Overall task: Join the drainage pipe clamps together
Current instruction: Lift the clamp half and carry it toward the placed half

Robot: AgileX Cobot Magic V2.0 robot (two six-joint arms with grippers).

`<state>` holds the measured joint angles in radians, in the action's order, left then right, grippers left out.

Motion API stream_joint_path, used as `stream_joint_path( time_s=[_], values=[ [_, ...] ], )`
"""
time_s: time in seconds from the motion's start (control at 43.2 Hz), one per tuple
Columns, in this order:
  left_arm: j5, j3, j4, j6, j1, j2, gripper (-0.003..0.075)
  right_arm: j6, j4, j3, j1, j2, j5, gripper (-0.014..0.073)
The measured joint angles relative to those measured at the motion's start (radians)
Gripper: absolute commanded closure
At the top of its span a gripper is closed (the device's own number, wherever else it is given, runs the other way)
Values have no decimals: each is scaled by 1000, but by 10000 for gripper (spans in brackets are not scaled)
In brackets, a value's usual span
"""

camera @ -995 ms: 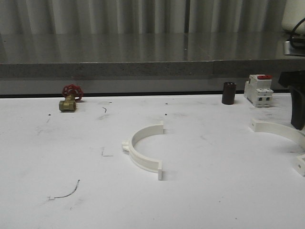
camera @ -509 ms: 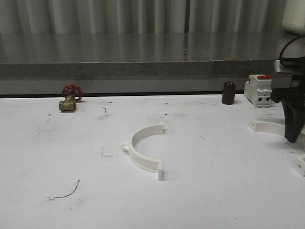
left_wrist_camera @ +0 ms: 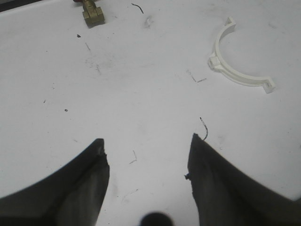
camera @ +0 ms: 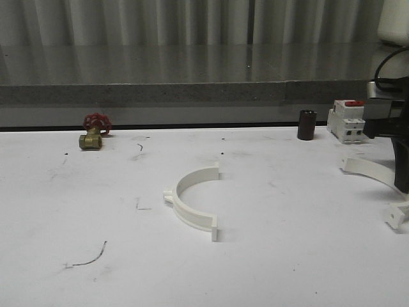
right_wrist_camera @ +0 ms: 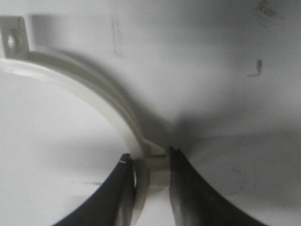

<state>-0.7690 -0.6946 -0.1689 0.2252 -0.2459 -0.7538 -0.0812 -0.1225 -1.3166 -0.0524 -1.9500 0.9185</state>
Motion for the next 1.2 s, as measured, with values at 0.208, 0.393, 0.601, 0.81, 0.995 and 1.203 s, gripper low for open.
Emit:
stream_joint_path(
  time_s=[0.208,0.393,0.601,0.81,0.995,1.203],
  values=[
    [0,0,0,0,0,0,345,0,0,0,0,0,5,454],
    [0,0,0,0,0,0,345,2,-5,0,0,0,18,454],
    [0,0,0,0,0,0,345,46,-9,-50,48,26,101,454],
    [0,0,0,0,0,0,345,166,20,-113,182,43,164,454],
    [0,0,0,0,0,0,345,323,67,-148,307,43,194,454],
    [0,0,0,0,0,2,345,470,74,-156,398,43,200,451]
  ],
)
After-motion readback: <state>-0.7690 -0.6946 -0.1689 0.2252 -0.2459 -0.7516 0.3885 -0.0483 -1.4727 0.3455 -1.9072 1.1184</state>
